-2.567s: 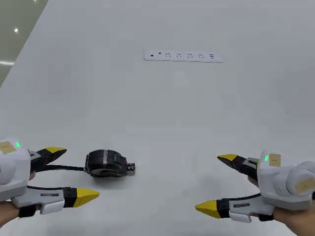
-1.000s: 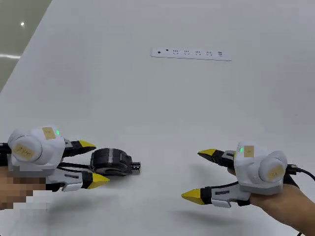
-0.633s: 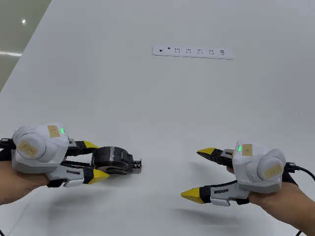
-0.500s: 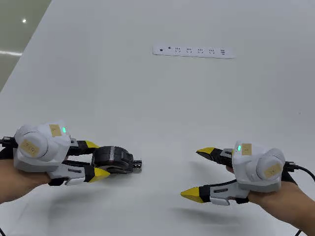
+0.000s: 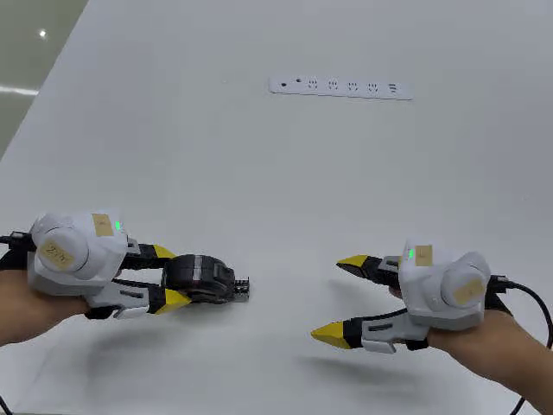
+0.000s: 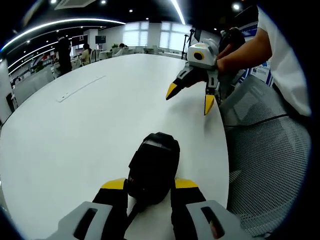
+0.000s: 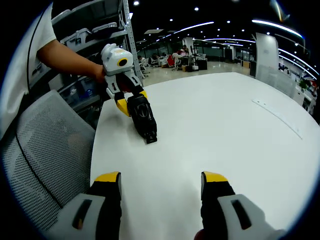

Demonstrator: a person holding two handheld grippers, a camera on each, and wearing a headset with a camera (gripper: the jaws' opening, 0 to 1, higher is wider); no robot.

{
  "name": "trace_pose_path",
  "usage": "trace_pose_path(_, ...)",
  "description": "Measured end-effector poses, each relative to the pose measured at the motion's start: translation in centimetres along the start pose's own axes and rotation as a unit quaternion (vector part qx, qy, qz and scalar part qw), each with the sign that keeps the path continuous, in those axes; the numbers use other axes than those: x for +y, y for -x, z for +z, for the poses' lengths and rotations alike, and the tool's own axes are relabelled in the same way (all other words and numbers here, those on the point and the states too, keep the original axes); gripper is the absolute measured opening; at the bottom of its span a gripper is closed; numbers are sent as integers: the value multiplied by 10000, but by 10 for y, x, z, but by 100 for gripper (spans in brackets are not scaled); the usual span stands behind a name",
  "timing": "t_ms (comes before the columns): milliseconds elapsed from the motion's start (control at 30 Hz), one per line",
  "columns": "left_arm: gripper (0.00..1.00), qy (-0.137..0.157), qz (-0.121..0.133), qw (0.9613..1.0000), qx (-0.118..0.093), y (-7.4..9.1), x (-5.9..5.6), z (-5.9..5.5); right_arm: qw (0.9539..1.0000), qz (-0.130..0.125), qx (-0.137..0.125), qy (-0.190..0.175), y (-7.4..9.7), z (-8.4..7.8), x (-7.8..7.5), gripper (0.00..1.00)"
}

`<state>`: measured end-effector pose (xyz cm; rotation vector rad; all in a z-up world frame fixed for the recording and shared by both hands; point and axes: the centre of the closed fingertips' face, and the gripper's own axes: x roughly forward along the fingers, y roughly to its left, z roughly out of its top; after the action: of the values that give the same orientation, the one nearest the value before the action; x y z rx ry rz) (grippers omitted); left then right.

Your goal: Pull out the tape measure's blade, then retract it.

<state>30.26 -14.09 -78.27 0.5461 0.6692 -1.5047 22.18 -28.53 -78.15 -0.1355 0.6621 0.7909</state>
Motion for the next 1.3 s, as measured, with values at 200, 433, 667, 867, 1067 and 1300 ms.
trace_pose_path(200,30,-133,4,9999,60,0,-1,-1,9997,109,-10,197,-10,5,-1,59)
trace_pose_path(433,29,-356,8,9993,135,0,0,-3,9986,270,-11,458,-24,7,1,51)
trace_pose_path(667,28,-546,9,9982,248,-1,0,-3,9965,428,-80,714,-41,19,6,46)
trace_pose_path(867,28,-708,0,9970,310,-1,0,-4,9953,516,-99,810,-53,23,8,42)
trace_pose_path(1067,27,-864,-22,9955,391,-1,0,-4,9961,536,-190,677,-65,29,10,41)
trace_pose_path(1300,27,-962,-47,9943,459,-1,0,-4,9949,659,-188,743,-80,33,16,38)
